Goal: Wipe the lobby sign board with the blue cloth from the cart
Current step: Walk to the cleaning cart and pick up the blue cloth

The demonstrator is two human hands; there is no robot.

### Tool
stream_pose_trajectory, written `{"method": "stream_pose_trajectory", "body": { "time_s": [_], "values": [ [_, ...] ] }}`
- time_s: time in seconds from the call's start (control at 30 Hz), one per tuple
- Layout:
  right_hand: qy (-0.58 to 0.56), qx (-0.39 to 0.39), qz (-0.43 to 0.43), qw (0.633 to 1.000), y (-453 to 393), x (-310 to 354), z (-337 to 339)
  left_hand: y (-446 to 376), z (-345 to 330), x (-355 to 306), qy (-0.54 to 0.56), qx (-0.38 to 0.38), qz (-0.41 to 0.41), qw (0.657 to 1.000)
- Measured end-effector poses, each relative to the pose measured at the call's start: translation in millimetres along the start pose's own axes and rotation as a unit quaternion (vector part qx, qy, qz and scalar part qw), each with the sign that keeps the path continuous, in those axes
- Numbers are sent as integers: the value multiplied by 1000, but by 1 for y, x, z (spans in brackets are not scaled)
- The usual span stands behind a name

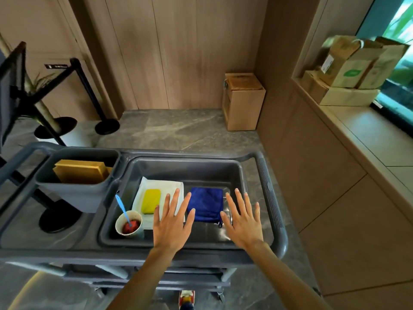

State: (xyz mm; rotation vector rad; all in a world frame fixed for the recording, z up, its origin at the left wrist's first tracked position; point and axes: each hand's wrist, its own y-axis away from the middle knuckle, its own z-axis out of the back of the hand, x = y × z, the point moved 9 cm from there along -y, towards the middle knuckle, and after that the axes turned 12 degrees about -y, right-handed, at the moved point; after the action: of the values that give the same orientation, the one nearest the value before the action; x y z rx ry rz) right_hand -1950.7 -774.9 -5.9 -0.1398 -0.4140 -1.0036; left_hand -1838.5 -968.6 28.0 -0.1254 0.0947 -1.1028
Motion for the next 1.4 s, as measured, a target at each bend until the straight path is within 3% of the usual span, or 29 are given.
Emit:
{"method": "stream_pose_trajectory", "body": {
  "time_s": [0.47,0.73,1.23,1.4],
  "values": [
    [-22,11,-53,998,-112,12,-32,-118,-80,28,101,69,-61,991],
    [-152,53,-99,982,-144,-10,-65,-148,-132,23,145,119,-78,979],
    [-95,135,-79,983,-187,-27,-149,-164,-208,-11,129,173,-83,973],
    [-76,125,-70,987,-192,-28,-153,-165,-219,-7,90,191,-84,974]
  ]
}}
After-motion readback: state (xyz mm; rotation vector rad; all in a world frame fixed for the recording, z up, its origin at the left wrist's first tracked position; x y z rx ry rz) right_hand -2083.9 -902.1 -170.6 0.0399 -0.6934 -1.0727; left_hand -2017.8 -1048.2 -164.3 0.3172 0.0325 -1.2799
